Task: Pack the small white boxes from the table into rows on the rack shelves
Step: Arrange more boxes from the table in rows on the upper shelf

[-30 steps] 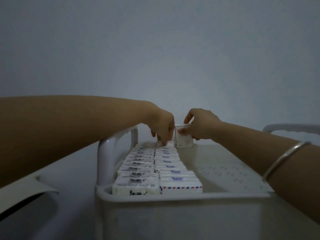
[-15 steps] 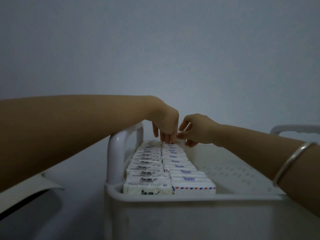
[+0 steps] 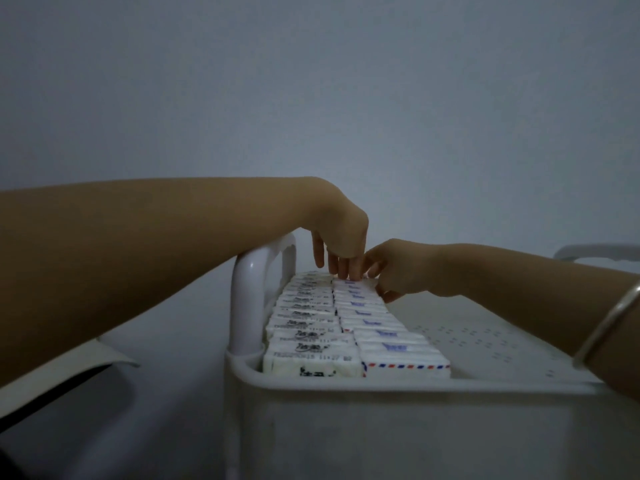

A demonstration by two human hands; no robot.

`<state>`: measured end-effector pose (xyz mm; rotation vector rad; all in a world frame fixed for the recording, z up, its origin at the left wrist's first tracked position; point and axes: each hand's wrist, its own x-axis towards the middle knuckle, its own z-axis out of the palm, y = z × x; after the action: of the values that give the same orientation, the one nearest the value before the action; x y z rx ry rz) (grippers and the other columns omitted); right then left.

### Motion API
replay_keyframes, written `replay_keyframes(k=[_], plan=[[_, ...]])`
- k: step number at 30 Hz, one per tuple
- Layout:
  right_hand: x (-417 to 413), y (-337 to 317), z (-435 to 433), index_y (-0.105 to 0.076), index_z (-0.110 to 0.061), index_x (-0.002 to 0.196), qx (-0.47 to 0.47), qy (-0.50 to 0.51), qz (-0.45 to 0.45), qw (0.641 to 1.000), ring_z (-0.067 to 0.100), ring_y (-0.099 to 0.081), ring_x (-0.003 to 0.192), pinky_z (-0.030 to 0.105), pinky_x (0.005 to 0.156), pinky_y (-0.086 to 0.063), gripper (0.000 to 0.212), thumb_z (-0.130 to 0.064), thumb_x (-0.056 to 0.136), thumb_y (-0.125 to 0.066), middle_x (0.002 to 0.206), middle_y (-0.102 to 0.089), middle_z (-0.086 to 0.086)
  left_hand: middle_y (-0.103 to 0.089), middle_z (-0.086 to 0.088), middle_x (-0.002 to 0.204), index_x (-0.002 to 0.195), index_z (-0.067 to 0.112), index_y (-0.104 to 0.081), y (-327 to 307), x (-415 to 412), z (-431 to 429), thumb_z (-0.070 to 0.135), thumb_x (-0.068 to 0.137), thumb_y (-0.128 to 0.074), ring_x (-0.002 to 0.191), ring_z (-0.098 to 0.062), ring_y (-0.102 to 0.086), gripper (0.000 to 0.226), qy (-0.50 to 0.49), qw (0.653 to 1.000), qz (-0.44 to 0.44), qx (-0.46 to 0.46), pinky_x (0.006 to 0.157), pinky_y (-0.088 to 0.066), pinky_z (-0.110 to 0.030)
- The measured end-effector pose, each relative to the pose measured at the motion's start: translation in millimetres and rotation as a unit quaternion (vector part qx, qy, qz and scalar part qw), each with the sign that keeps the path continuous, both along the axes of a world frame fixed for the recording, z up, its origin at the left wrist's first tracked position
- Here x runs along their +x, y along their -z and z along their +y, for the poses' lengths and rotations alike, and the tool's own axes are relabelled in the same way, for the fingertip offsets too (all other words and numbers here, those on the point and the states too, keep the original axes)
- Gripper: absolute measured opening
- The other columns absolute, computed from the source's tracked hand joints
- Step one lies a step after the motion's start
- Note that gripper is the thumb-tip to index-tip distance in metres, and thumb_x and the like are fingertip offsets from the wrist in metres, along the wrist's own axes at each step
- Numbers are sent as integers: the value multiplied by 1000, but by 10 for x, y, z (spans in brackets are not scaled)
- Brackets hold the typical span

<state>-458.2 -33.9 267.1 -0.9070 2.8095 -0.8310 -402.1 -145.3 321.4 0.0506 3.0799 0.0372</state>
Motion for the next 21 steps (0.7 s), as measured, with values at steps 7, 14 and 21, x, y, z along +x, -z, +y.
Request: replay_keyframes(k=[7, 14, 21], plan=[[188, -9, 98, -28, -26, 151, 49, -1, -5, 999, 16, -64, 96, 26, 75, -57, 67, 0, 94, -50, 119, -60, 1, -74, -6, 101, 107, 7, -72, -72, 245, 6, 5, 93, -51, 94, -17, -71, 25, -7, 998, 19, 64, 77, -60, -31], [969, -221, 286, -63, -14, 115, 42, 68, 158, 984, 17, -62, 81, 29, 70, -52, 25, -29, 96, -54, 101, -67, 3, -73, 5, 79, 81, 19, -74, -159, 1236, 61, 6, 91, -47, 70, -6, -71, 32, 32, 981, 139, 134, 49, -50, -17], [2497, 285, 437, -62, -29, 73, -108, -52, 251, 961, 3, -56, 68, 22, 59, -40, 17, -37, 89, -59, 72, -61, -13, -71, 7, 68, 74, 17, -73, 569, 2519, -216, 2, 85, -42, 58, -9, -69, 36, 8, 938, 221, 268, 41, -44, -17]])
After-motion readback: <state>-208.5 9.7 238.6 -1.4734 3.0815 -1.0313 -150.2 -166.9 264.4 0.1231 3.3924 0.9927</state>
